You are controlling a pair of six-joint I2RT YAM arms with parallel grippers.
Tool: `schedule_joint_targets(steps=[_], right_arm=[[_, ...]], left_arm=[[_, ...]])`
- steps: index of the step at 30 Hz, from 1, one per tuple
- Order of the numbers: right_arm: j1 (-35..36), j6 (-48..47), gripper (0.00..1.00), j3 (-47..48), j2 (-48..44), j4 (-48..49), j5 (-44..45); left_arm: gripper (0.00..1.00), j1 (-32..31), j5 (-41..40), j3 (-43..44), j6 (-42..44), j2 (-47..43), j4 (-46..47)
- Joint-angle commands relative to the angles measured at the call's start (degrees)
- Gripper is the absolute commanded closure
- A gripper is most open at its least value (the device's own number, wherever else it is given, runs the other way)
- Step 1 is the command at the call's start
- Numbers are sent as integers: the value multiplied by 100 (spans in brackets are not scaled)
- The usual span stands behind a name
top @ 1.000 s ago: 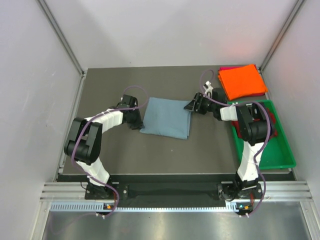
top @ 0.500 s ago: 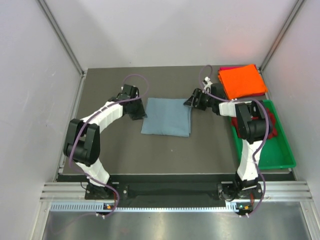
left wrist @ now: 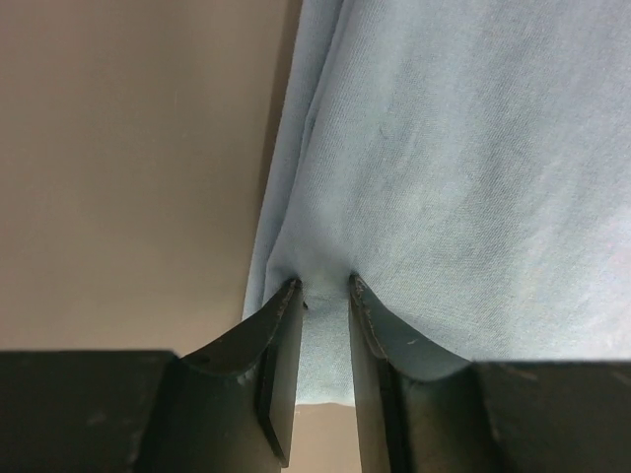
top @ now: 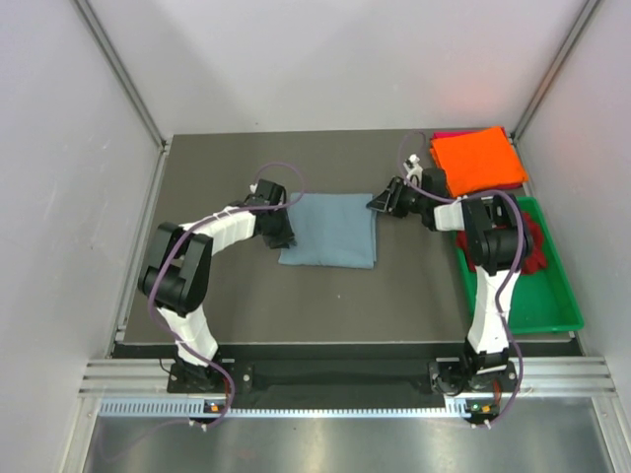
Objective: Fold and stack the t-shirts
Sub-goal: Fold the tshirt
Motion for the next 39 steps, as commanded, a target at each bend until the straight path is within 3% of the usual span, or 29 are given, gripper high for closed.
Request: schedule_joint_targets(steps=[1,7,10,13,14,17,20,30,39], right_arm=[[-141,133,60,-101,285,386,-58],[-141,220,90,48,451,430,-155],[-141,308,94,197,636,500,-304],[-150,449,86,399,785,544,-716],[-150,475,73,426,786,527,-753],[-150,388,54,427,611,396,-753],[-159,2,44,523,382,-148,-482],[-132,-421,36,1314,636,-1239,12],[-88,-570,36,1842,996,-1732,-164]], left_arm=[[68,-3,-822,-290,13,287,-104],[68,-12,-893,-422,-119,129,-77],[68,-3,-858,-282,-137,128,-191],[68,-30,-805,69,-111,137,-481],[68,-30,-796,174,-102,94,-534],[66,-21,-822,631,21,49,-675],[64,49,-657,1290,179,276,-693],[65,251,-296,3364,514,1824,-693],[66,533,-137,3541,478,2414,-395]])
